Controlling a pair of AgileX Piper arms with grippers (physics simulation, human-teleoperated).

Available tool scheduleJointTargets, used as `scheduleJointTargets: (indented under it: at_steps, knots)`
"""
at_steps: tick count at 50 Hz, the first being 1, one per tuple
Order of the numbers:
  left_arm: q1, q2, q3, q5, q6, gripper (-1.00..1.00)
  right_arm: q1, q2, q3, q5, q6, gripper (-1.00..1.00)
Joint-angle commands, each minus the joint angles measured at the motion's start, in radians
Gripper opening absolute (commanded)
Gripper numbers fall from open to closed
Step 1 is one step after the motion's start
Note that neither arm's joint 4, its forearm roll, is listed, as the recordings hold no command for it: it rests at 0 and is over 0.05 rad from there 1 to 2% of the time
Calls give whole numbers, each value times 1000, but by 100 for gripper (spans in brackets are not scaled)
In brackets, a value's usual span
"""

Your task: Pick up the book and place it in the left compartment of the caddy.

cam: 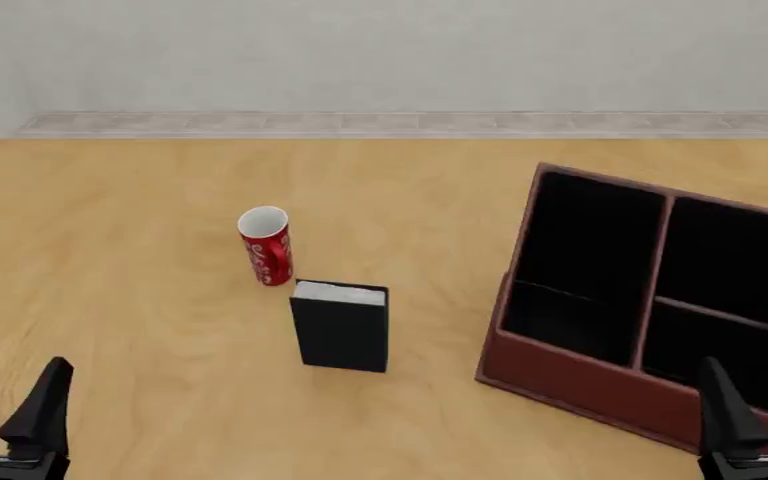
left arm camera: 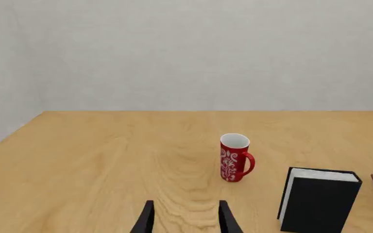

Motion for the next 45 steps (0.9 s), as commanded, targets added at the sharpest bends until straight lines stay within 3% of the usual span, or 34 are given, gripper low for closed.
scheduleJointTargets:
  at_steps: [1,25,27,34,36,39,45]
  knots:
    - [0,6,-1,-3,0,100,0,3,0,-2,0,100]
    - [0,4,-5,2,-1,100,1,-2,1,2,-1,100]
    - [0,4,-3,1,-1,100,2,8,-1,-4,57,100]
    - [-2,0,-6,2,20,100,80,167,-148,25,23,100]
    - [1,8,-3,1,-15,100,121,227,-188,28,-6,100]
    - [-1,2,-4,0,10,100,142,271,-244,48,-2,100]
    - [0,5,-4,0,0,100,195,334,-372,127,-58,100]
